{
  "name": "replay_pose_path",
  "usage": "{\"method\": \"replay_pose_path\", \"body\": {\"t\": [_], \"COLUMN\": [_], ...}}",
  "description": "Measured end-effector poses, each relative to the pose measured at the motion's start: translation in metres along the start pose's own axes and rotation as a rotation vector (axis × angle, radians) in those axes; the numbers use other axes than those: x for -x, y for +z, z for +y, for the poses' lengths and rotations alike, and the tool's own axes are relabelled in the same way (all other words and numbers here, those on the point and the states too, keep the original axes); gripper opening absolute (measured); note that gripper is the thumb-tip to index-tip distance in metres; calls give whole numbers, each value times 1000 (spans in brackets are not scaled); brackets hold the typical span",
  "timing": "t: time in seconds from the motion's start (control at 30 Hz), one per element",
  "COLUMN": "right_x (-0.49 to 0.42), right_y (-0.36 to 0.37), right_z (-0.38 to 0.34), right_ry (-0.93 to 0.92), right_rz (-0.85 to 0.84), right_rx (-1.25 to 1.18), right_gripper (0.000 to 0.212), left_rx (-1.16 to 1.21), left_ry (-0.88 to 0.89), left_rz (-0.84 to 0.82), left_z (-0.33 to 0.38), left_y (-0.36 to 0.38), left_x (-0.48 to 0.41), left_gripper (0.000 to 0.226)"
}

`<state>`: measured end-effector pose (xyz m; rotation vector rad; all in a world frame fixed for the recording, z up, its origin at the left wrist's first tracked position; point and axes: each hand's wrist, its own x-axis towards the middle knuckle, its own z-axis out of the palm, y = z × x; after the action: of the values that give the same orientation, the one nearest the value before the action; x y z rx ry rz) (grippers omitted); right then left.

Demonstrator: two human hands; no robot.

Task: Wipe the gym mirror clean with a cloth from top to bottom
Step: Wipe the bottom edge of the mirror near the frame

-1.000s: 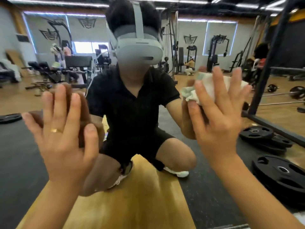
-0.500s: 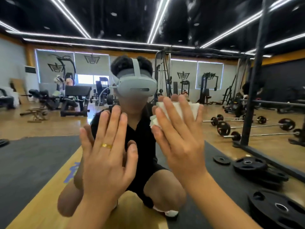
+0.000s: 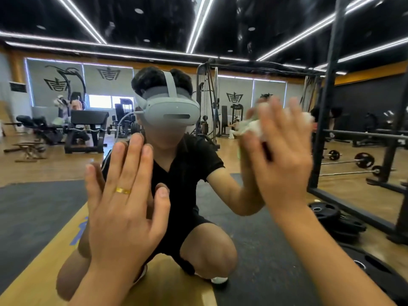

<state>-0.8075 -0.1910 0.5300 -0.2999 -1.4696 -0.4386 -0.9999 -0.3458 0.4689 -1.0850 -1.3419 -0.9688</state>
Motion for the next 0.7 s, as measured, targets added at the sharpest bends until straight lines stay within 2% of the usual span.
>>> {"method": "replay_pose_path", "body": {"t": [0.07,0.1,0.13,0.23,0.3,0.4,0.47,0.53,0.63,0.7], "right_x": [2,6,12,25,18,4,7,25,50,42], "right_y": [2,5,9,9,-1,-14,-10,-3,-3,-12], "right_z": [-7,-18,-29,-38,-16,16,8,-13,-23,-4], "right_ry": [222,253,216,-44,-80,186,286,190,-110,-158], "right_rz": [80,84,60,-54,-58,65,119,61,-109,-123], "right_rx": [-81,-109,-125,-119,-85,-68,-85,-117,-95,-67], "right_gripper": [46,46,45,39,37,39,39,38,36,34], "left_rx": [-7,-12,-16,-22,-34,-44,-45,-38,-24,-7], "left_ry": [1,4,7,9,10,13,6,-1,-17,-28], "left_rz": [2,4,7,6,6,7,1,1,4,-5], "left_z": [0,0,0,-1,-1,-1,-1,0,1,1], "left_y": [1,2,2,3,3,4,5,5,6,6], "left_x": [1,1,2,3,3,3,3,4,5,6], "left_gripper": [64,64,64,63,63,62,61,60,60,60]}}
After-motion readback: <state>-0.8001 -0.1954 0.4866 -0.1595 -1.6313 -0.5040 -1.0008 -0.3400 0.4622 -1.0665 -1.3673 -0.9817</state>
